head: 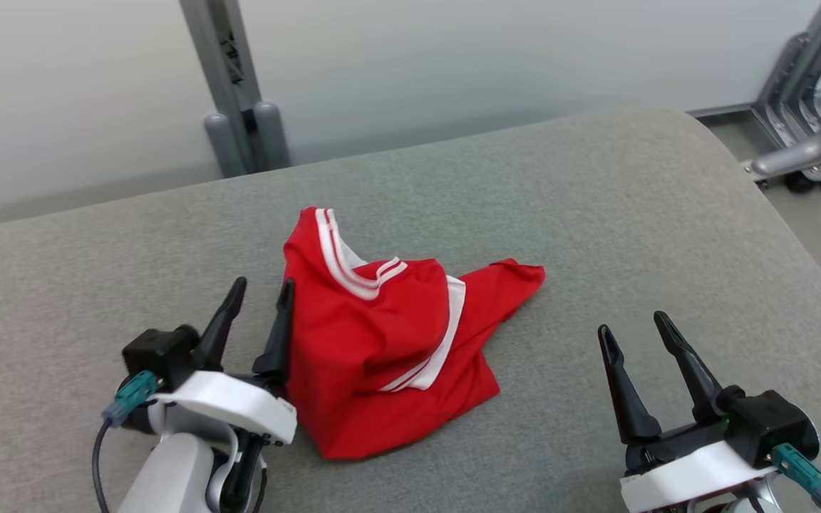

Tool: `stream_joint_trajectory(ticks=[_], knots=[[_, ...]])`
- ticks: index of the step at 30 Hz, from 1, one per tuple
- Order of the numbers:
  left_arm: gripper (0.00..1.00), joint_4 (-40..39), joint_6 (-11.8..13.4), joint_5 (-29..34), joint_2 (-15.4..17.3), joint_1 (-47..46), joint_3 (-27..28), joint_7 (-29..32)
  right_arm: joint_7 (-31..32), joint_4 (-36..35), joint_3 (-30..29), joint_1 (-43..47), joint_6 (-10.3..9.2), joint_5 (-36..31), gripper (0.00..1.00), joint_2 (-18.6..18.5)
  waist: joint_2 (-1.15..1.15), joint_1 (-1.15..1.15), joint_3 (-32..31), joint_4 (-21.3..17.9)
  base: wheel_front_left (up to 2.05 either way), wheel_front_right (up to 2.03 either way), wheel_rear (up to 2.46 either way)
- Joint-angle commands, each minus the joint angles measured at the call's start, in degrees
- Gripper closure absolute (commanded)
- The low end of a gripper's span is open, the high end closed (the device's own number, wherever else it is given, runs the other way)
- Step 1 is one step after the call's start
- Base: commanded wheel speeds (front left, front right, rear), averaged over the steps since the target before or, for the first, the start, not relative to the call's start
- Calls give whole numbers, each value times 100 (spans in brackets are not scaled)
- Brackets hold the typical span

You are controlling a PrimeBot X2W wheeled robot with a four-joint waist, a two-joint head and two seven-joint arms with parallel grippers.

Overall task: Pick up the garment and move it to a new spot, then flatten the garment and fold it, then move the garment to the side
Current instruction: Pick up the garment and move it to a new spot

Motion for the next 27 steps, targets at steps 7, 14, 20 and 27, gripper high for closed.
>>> stream_joint_trajectory(ticks=[7,14,20,27], knots=[[0,-538,213,415,-118,597,694,-22,-32,37,-13,148,-2,-28,0,-25,0,0,-345,484,0,0,0],[0,-1359,433,1027,-177,1222,802,-21,-32,92,-90,337,-2,-14,0,-25,0,0,-608,1025,0,0,0],[0,-1719,579,1334,-182,1613,687,-22,-32,133,-209,486,-2,-103,0,-25,0,0,-806,1369,0,0,0],[0,-1856,674,1773,-184,2014,655,-22,-32,199,-361,688,-2,-143,0,-25,0,0,-1021,1581,0,0,0]])
